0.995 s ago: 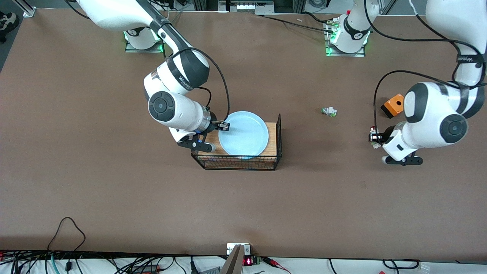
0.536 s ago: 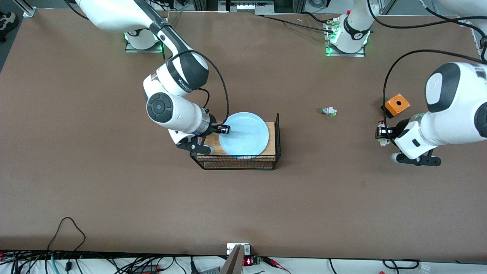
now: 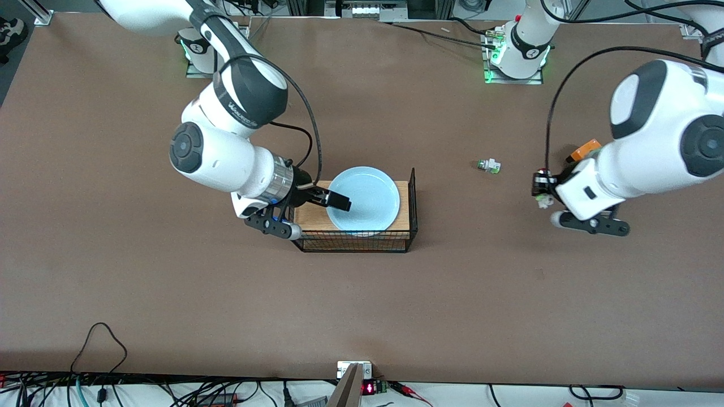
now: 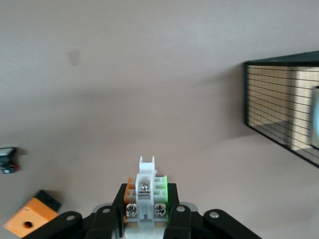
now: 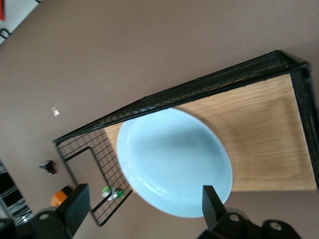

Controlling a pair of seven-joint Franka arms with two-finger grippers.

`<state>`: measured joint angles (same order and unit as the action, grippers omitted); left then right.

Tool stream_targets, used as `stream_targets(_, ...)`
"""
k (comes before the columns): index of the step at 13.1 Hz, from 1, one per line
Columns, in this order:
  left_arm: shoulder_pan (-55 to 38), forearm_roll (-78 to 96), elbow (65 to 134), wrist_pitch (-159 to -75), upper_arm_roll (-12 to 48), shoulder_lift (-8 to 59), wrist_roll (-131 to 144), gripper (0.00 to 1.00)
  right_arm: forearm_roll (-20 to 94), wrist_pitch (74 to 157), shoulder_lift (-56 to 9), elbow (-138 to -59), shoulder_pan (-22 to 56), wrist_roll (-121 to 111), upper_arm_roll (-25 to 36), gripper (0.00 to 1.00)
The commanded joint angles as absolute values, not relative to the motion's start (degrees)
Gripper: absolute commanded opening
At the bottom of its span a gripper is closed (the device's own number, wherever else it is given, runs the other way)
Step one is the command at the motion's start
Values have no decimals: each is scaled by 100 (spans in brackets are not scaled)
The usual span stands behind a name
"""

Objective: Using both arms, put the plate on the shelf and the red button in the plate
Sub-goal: 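Open and withdraw the right gripper while the left gripper carries the switch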

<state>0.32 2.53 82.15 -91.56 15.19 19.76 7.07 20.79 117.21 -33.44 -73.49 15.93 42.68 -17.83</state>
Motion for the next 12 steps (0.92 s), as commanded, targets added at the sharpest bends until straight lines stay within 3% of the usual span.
stream_targets(1,44,290,8174,-9018,1976,1881,1220,0,2276,11261,-3060,-7339,1241,4062,-1828,100)
stream_targets(5,-332,308,8165,-9070,2338,2082,1923,0,1979,10110,-2646,-7339,635,2912,-1793,100)
stream_targets(9,-1044,299,7823,-9569,2329,2513,2566,0,803,8976,-2453,-7330,-113,1558,-1775,100)
stream_targets(12,-1467,308,7796,-10079,2294,2820,2637,0,-287,8598,-2084,-7348,-308,1082,-1802,100)
